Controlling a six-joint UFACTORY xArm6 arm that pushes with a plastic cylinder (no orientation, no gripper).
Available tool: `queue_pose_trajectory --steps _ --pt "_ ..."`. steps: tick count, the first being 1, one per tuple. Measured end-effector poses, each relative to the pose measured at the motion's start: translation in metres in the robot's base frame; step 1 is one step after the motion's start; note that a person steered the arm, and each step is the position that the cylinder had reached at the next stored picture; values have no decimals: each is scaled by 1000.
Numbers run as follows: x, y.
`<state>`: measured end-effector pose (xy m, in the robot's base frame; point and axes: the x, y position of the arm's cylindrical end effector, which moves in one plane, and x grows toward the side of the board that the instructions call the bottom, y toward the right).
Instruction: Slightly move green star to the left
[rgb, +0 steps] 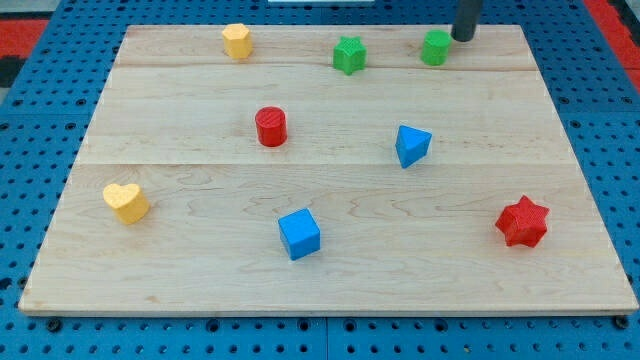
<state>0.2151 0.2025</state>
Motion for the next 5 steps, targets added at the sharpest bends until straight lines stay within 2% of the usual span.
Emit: queue_pose_trajectory --steps 1,2,3,4,5 --pt "1 4" --pt "37 21" --pt "60 3" --pt "55 -76" --pt "45 -95"
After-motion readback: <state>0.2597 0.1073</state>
